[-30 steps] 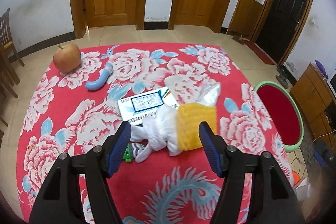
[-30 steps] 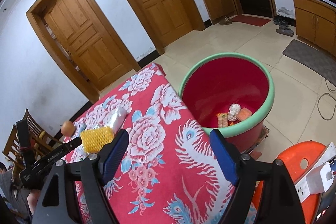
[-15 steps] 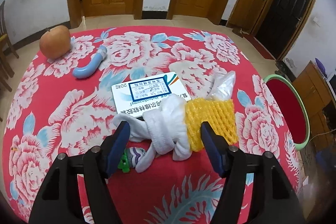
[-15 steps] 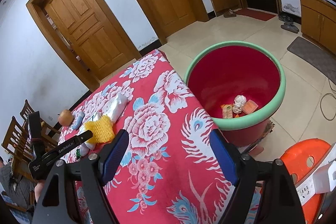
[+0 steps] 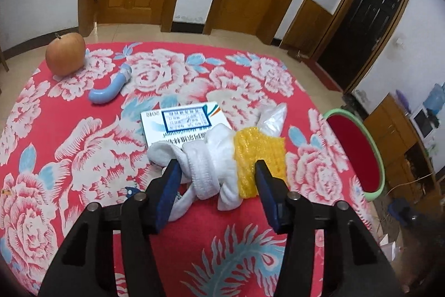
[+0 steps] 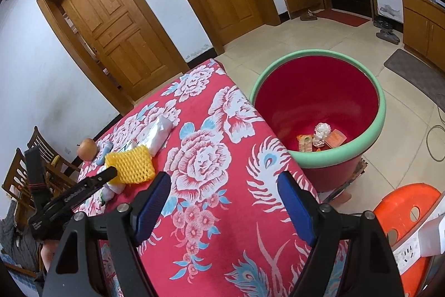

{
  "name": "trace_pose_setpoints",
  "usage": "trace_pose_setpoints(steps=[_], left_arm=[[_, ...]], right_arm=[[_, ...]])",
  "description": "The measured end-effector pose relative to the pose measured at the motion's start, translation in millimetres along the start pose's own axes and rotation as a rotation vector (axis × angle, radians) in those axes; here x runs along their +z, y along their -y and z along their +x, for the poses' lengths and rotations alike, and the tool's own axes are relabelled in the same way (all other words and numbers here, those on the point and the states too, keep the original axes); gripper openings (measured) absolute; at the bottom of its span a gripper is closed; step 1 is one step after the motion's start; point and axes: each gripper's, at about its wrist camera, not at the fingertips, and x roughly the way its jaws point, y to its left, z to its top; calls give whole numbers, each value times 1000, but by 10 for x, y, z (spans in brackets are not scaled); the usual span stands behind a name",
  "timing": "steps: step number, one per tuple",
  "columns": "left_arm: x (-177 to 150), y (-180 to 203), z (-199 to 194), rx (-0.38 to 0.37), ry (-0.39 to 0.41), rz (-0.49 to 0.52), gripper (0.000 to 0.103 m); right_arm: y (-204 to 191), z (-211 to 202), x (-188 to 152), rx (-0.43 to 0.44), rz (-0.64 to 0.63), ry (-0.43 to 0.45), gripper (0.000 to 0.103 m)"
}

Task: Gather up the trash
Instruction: 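Return the left gripper to the table and grasp the white socks, then grasp the yellow foam net with the right gripper while the left holds the socks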

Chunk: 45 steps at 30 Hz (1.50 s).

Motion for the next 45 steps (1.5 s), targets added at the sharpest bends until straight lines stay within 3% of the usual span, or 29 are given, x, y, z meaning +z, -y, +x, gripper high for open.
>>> trace_pose_setpoints(steps=[9, 21, 26, 32, 40, 45], left_arm=[[-3, -11, -98, -33, 21, 3, 55], [48, -179, -2, 69, 40, -42, 55], [-13, -106, 199, 57, -23, -4, 39], [-46, -33, 174, 51, -6, 42, 27], [-15, -36, -109, 29, 39, 24, 27], [-64, -55, -320, 71, 41, 16, 27]], right_arm=[[-44, 20, -10, 8, -10, -4, 81], [-77, 49, -34, 11, -18, -3, 81], [-79, 61, -52, 15, -11, -3, 81], [-85, 88, -39, 16, -16, -3, 81], [-186, 120, -42, 25, -47, -12, 81], [-295, 126, -44, 41, -73, -16, 81]])
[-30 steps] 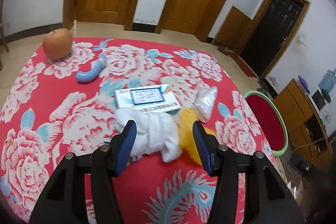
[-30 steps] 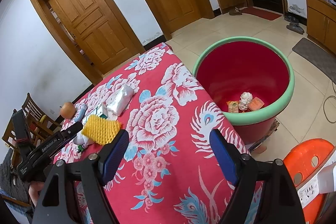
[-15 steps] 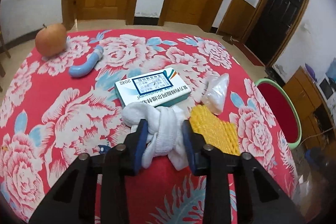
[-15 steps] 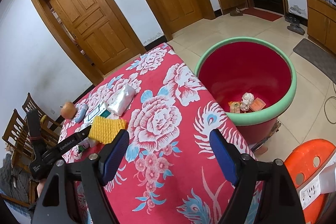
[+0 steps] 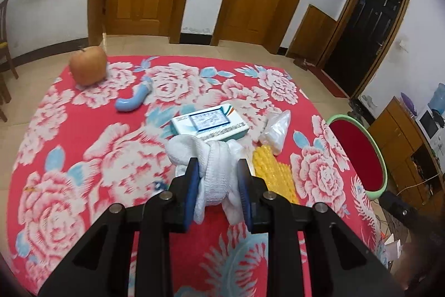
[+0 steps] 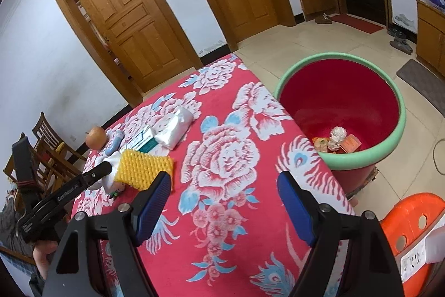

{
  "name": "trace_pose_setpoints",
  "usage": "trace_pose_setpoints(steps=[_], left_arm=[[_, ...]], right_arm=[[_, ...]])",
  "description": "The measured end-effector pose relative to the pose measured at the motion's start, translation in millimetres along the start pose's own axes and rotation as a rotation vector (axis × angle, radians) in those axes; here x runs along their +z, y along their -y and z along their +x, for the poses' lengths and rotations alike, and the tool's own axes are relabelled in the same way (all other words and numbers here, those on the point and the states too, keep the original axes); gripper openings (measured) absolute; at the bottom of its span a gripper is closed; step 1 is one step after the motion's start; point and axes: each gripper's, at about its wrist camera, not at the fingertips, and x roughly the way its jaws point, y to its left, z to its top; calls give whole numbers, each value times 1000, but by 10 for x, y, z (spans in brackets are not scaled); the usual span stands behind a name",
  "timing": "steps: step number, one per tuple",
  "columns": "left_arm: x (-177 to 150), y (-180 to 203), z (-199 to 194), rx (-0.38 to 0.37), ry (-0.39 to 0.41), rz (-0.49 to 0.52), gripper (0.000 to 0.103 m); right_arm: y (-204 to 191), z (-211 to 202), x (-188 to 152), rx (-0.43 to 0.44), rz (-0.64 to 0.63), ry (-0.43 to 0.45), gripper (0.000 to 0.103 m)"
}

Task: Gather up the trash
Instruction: 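Grasp the yellow foam net with the right gripper while the left holds the socks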

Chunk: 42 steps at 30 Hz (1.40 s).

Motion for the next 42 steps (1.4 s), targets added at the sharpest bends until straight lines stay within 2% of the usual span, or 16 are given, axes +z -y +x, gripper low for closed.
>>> trace_pose_setpoints(steps=[6, 12, 15, 19, 24, 28, 30, 31, 33, 35, 42], left_arm=[[-63, -154, -277, 18, 31, -37, 27], [-104, -361, -426, 88, 34, -80, 27], [-150, -462, -428, 123, 30, -91, 27], [-208, -585, -408, 120, 19, -116, 27], [-247, -638, -388, 120, 15, -121, 27], [-264, -641, -372, 115, 15, -116, 27], [-268, -637, -360, 106, 11, -118, 27], [-269, -633, -356, 104, 10, -118, 27], [-277, -615, -362, 100, 10, -116, 27], [-282, -593, -377, 98, 10, -114, 27], [-301, -456, -494, 80, 24, -96, 27]], right_arm=[[-217, 79, -22, 24, -49, -34, 81], [-514, 170, 2, 88, -92, -77, 81], [-658, 305, 1, 83, -120, -95, 81], [-784, 595, -51, 80, -132, -166, 77], [-845, 893, -138, 55, -146, -223, 62], [-855, 963, -151, 52, -147, -233, 50], [-851, 994, -154, 69, -141, -249, 38], [-854, 996, -157, 67, -147, -245, 35], [-868, 1013, -169, 71, -156, -249, 21], [-882, 1005, -186, 69, -165, -240, 14], [-840, 722, -165, 66, -160, -165, 10]])
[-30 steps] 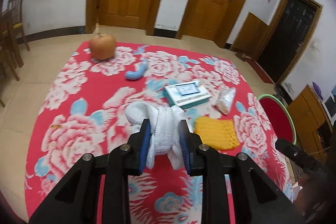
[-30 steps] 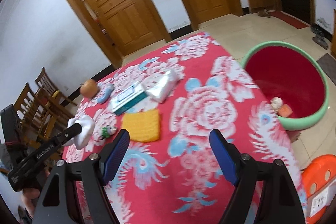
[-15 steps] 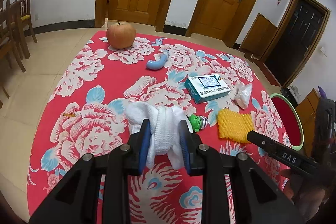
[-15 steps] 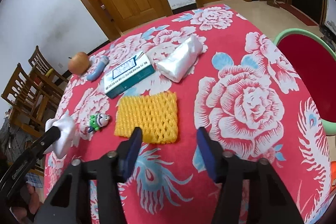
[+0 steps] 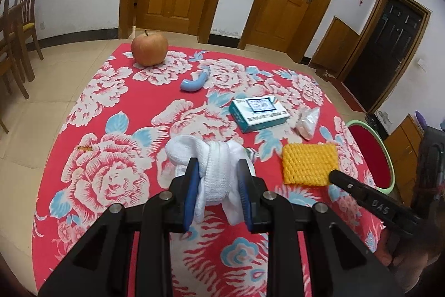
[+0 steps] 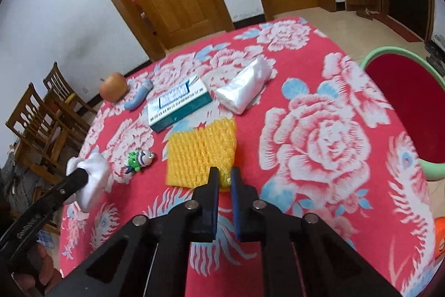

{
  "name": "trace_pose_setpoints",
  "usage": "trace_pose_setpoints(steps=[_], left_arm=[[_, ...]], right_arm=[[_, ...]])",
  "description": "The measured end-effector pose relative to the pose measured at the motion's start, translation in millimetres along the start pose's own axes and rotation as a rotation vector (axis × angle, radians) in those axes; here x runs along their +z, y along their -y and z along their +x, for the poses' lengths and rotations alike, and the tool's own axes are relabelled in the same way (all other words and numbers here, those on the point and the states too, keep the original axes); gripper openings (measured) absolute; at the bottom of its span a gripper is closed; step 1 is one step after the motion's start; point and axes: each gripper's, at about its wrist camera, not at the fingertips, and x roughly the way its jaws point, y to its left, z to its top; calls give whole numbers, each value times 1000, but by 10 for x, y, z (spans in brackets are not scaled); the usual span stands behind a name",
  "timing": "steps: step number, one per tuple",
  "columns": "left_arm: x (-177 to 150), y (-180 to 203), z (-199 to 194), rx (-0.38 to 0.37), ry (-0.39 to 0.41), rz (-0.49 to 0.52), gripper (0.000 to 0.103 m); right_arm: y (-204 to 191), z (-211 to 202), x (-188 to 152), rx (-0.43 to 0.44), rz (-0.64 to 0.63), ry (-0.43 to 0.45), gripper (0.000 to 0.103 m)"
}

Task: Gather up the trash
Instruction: 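Grasp the yellow foam net with the right gripper while the left holds the socks, then carry socks and foam net over the bucket and open both grippers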

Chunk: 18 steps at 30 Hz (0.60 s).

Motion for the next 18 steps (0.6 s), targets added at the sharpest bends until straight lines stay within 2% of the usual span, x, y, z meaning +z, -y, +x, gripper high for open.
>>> trace_pose_setpoints(steps=[8, 13, 18], left_arm=[[13, 301, -142, -75, 14, 41, 27], [54, 622, -203, -138, 8, 93, 27], [108, 1004, -240, -238, -18, 143, 27]], right_arm=[[216, -776, -30, -29, 47, 166, 10], [379, -1239, -17, -60, 62, 262, 10], [571, -1565, -3, -94, 84, 331, 10]])
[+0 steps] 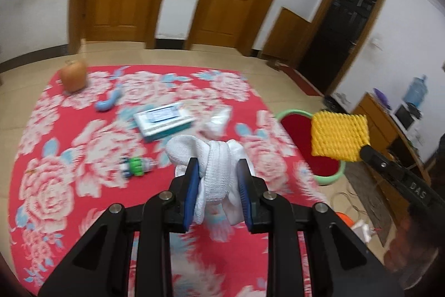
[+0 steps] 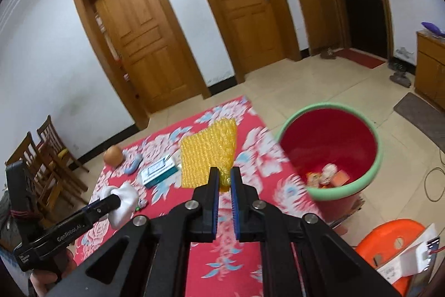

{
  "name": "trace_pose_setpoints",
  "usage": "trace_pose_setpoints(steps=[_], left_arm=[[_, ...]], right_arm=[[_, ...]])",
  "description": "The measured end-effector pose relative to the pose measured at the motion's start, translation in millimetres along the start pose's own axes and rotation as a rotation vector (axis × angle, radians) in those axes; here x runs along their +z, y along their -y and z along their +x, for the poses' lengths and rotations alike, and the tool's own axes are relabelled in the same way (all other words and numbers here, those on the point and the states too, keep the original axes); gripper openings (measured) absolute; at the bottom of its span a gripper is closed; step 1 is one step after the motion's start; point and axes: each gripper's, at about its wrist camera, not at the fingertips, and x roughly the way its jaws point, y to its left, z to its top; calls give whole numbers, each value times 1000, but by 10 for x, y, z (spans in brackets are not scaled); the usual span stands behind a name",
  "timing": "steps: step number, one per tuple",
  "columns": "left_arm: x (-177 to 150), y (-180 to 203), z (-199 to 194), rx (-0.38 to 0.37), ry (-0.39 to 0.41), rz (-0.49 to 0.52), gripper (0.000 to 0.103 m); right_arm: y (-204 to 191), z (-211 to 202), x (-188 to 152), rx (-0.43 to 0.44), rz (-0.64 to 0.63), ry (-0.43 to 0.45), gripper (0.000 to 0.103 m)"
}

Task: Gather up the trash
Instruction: 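Carry socks and foam net over the bucket and open both grippers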

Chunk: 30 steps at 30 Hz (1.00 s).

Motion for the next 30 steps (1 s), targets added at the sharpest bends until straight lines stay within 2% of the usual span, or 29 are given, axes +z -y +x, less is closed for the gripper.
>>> trace_pose_setpoints(steps=[4, 16, 23, 30], left_arm=[[70, 289, 87, -12, 0, 47, 27], [219, 1131, 546, -73, -41, 177, 27], [250, 1540, 978, -95, -64, 262, 27], [233, 1829, 1520, -103, -125, 300, 27]], right_arm=[[211, -106, 85, -35, 28, 36, 10], [870, -66, 225, -153, 108, 39, 10], [1212, 93, 257, -195, 162, 36, 10], [1614, 339, 261, -232, 234, -23, 11]])
